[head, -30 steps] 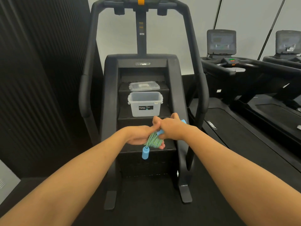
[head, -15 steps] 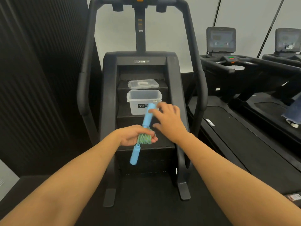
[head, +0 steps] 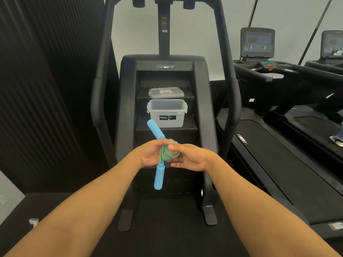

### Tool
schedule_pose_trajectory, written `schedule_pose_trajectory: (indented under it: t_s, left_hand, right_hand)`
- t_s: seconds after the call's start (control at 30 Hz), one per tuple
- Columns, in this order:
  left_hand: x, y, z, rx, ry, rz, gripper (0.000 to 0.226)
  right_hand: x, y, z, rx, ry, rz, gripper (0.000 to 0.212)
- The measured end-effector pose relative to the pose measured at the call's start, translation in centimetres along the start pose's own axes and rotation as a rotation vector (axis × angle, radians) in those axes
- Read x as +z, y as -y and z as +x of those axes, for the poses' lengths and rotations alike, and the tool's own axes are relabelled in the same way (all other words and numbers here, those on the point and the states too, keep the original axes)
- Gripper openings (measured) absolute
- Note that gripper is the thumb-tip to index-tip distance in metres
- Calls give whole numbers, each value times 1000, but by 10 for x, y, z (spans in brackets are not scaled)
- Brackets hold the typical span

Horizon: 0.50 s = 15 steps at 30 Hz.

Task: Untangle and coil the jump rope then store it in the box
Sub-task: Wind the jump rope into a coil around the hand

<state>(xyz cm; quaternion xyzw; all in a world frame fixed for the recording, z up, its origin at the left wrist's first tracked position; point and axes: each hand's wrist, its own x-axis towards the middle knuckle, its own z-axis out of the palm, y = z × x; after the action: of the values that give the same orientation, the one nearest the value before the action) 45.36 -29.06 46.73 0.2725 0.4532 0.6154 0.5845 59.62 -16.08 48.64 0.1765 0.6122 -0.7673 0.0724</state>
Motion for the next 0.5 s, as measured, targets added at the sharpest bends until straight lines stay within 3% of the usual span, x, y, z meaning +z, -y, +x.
schedule_pose_trajectory:
  t_s: [0.13, 0.37, 0.5]
  left_hand:
    - [-2, -1, 4, -1, 41, 44, 42]
    - [4, -4, 2, -34, 66, 42, 37]
    - [9, -2, 3, -41, 103, 67, 46]
  right_hand:
    - [-2, -3, 5, -17, 3, 30, 59]
    - [-5, -4, 6, 18, 90, 8, 70]
    - [-3, -8, 6, 11, 93, 34, 62]
